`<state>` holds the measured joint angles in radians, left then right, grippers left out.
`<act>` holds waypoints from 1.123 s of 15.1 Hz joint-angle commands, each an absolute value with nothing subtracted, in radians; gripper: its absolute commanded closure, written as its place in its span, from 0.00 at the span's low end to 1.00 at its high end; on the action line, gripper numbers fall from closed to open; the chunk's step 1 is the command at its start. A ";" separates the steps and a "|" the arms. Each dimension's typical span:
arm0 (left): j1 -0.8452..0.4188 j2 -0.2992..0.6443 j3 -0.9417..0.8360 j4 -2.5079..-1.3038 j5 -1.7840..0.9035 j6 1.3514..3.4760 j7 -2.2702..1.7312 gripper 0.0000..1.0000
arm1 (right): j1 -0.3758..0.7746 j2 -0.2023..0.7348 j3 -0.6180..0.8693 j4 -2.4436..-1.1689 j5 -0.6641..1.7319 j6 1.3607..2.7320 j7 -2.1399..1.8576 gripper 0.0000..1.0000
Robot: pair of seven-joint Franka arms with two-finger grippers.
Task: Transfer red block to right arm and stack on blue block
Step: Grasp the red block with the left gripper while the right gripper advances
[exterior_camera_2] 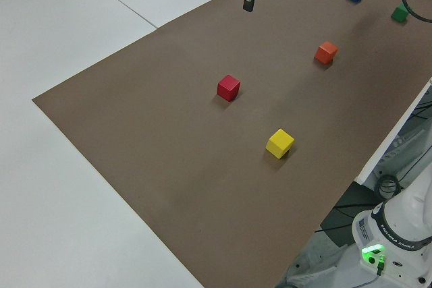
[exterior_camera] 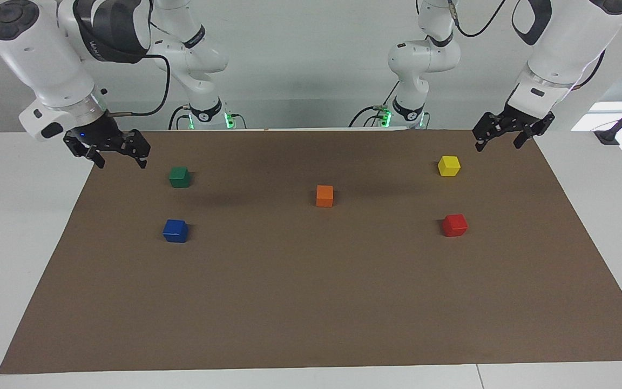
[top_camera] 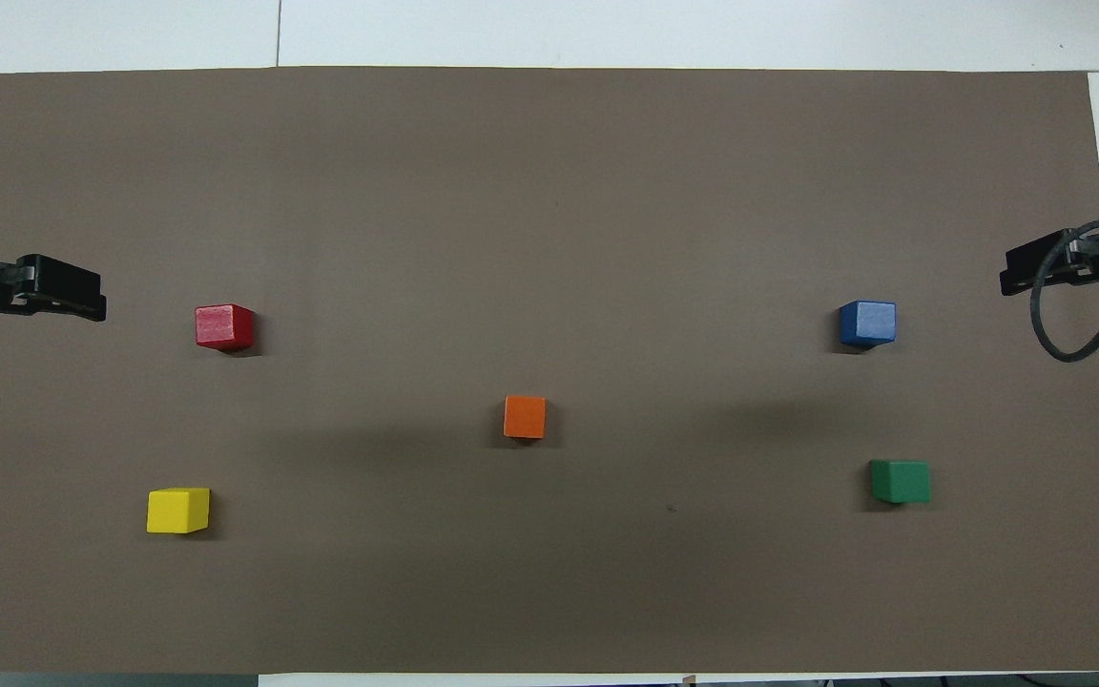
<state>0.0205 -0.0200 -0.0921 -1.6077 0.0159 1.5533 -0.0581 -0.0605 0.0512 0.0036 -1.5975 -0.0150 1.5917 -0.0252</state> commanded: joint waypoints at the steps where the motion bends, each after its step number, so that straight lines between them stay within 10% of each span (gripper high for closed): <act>1: 0.028 -0.046 -0.098 -1.643 0.015 1.578 -0.046 0.00 | -0.075 0.026 0.015 -1.626 -0.023 1.595 -0.046 0.00; 7: 0.028 -0.060 -0.091 -1.699 0.015 1.632 -0.057 0.00 | -0.071 0.015 0.023 -1.641 0.050 1.586 -0.089 0.00; 17: 0.028 0.050 -0.092 -2.008 0.015 2.106 -0.072 0.00 | 0.001 0.037 0.028 -1.799 1.041 1.776 -0.104 0.00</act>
